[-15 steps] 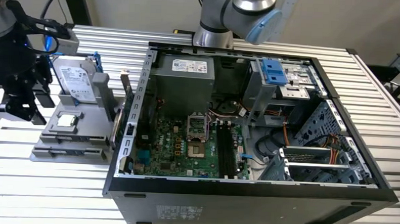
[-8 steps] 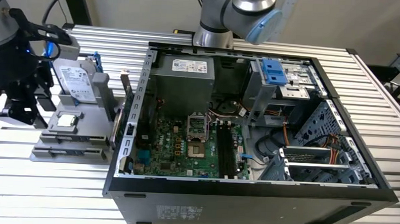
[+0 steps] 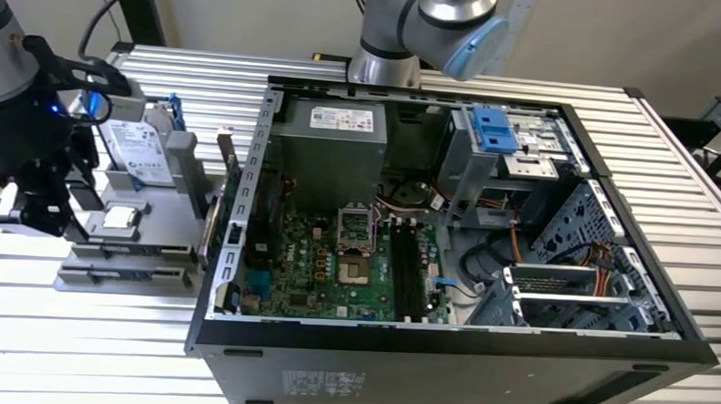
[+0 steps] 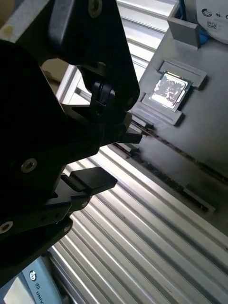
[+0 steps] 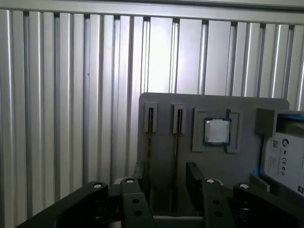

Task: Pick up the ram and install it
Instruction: 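Pick up the ram and move it above insertion slot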

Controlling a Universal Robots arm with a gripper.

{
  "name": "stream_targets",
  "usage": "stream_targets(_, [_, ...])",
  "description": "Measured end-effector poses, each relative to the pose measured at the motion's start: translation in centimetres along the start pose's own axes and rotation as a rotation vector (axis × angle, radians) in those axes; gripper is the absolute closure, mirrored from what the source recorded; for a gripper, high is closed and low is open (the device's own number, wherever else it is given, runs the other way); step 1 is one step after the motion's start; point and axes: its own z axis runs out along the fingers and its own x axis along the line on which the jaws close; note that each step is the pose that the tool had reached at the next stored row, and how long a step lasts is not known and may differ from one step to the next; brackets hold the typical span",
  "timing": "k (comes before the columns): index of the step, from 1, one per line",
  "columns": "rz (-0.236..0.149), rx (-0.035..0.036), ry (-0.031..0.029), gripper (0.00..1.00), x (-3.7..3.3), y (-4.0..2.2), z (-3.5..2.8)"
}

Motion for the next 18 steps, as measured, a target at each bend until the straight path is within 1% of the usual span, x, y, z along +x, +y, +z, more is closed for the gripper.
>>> stream_targets(11, [0.0,0.0001,-0.0001,0.0,0.19,0.05,1.39])
stream_targets(18, [0.0,0.0002,-0.0001,0.0,0.56,0.05,2.32])
